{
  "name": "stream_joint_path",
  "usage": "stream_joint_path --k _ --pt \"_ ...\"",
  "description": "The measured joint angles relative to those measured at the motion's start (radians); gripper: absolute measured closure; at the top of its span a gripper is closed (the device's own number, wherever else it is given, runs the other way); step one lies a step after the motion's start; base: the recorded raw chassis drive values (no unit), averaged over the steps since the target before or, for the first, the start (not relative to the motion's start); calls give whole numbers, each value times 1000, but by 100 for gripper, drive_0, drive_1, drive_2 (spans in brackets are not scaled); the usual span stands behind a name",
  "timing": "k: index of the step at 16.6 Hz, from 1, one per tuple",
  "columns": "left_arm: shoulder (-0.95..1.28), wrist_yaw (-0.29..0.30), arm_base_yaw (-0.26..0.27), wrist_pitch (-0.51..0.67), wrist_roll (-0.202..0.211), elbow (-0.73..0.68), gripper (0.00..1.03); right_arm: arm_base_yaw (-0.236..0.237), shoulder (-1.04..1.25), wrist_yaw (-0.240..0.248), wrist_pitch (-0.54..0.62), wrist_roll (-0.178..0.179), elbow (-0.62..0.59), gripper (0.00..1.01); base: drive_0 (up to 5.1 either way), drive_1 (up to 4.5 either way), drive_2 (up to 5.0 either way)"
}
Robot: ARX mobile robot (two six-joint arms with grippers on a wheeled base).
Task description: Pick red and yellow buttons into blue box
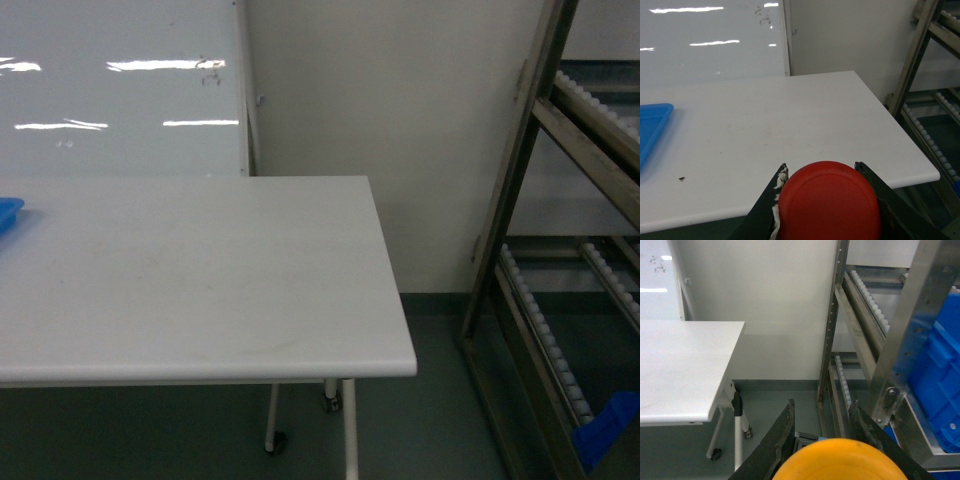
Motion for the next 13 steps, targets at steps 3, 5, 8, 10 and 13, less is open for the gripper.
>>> stream_joint_path --k 3,5,8,10,13 --pt "0 0 0 0 0 0 71 0 0 0 0 0 0 72 486 -338 -144" --pt "0 0 0 2 0 0 71 0 0 0 1 0 0 72 491 -334 -140" --pt "0 0 0 3 0 0 71 0 0 0 0 0 0 72 499 -326 -136" --pt "-1 0 0 5 0 0 71 0 0 0 0 0 0 72 484 -337 -158" --pt "-1 0 0 2 0 0 71 0 0 0 0 0 0 72 484 -337 -158"
